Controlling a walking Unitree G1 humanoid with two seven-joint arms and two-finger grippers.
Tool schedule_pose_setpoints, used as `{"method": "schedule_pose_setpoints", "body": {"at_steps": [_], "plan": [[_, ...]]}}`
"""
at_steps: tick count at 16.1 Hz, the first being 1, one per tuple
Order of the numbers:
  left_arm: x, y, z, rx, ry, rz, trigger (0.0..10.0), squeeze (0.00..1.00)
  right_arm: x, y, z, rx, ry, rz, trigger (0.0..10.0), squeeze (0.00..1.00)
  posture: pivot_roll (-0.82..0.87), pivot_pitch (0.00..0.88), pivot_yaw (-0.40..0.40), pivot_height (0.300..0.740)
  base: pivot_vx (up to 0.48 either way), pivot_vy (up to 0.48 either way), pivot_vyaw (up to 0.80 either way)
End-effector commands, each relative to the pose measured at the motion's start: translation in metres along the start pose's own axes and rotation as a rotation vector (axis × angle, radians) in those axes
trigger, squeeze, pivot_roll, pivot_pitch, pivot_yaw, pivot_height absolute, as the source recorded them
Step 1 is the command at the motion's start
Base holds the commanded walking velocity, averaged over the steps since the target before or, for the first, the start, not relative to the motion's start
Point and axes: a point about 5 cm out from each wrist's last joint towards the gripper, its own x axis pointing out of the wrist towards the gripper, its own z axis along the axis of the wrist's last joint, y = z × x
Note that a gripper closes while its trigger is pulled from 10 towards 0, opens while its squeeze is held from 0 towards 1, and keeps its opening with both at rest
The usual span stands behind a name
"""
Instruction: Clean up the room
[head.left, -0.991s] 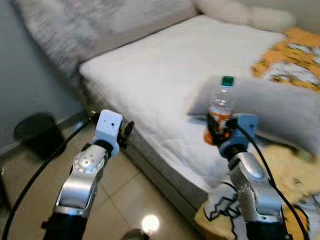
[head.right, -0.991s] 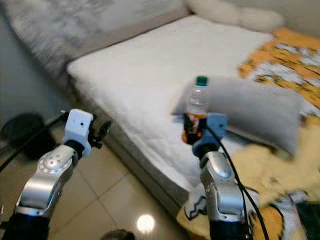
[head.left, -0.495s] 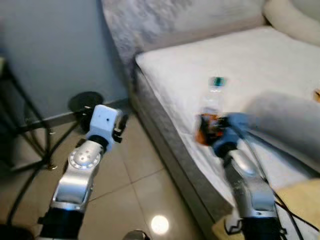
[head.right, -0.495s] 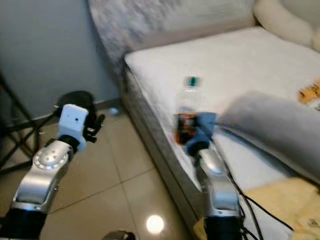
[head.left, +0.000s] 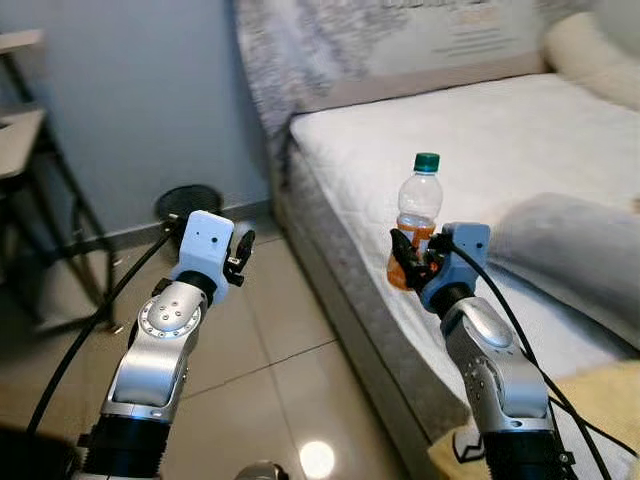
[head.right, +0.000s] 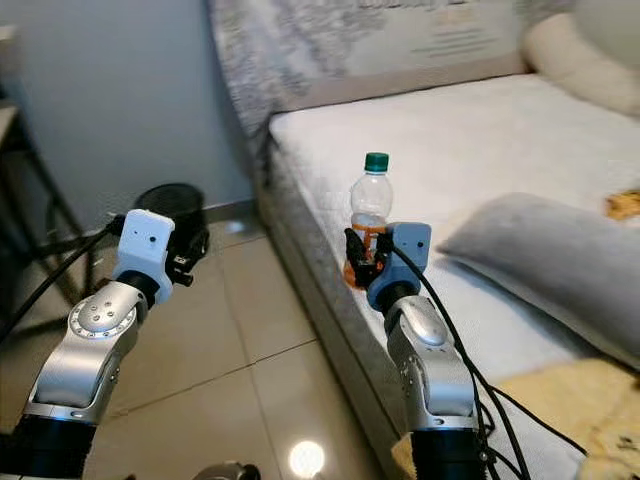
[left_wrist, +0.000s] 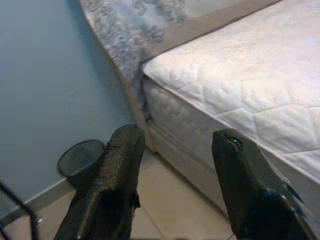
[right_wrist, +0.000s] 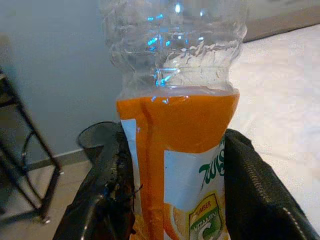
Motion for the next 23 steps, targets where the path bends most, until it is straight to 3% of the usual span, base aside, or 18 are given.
{"method": "schedule_pose_setpoints", "body": {"at_steps": [1,7,23], "plan": [[0.002,0.001,0.004,0.005,-0.014,0.001,10.0,0.0,0.002,0.001,0.002,-0.011,-0.005,-0.001,10.0,0.0,-0.01,0.0,0.003,0.74,0.277,0.0,0.0],[0.002,0.0,0.004,0.007,-0.011,-0.011,10.0,0.0,0.002,0.002,0.001,-0.02,0.001,0.009,10.0,0.0,-0.02,0.0,0.015,0.74,0.277,0.0,0.53],[0.008,0.007,0.008,0.009,0.001,-0.007,10.0,0.0,0.009,0.009,0.001,0.028,0.003,-0.022,10.0,0.0,0.0,0.0,-0.002,0.74,0.282,0.0,0.0]]}}
